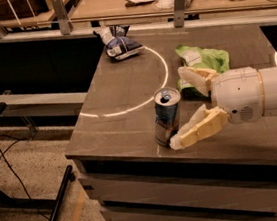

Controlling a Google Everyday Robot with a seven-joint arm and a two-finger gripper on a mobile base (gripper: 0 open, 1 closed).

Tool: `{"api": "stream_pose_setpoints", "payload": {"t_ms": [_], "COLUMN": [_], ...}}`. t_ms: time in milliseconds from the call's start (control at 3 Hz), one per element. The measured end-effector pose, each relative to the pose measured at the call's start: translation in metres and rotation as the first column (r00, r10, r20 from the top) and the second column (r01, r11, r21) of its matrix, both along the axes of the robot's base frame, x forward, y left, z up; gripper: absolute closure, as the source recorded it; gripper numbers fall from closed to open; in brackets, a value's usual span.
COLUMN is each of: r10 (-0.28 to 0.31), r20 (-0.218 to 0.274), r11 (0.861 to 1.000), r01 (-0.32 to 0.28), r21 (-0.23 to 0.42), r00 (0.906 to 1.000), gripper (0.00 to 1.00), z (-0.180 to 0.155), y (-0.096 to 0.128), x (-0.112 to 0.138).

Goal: Knock redbull can over

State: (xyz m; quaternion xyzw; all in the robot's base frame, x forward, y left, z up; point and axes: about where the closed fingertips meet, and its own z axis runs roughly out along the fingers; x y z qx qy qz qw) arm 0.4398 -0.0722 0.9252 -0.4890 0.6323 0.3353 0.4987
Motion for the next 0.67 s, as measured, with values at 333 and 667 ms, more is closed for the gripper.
{"api": "stream_pose_setpoints", "payload": {"t_ms": [333, 667], "r10": [-0.006, -0.004], "r20": [-0.012, -0.038], "r11": [1.0, 0.997], "r01": [0.006, 0.007], "r21": [0.028, 0.074], "r00": [0.9999, 0.9993], "gripper": [0.16, 0.33], "z": [-0.006, -0.0113], "y": [0.004, 0.0061], "x": [0.0027, 0.0074]}}
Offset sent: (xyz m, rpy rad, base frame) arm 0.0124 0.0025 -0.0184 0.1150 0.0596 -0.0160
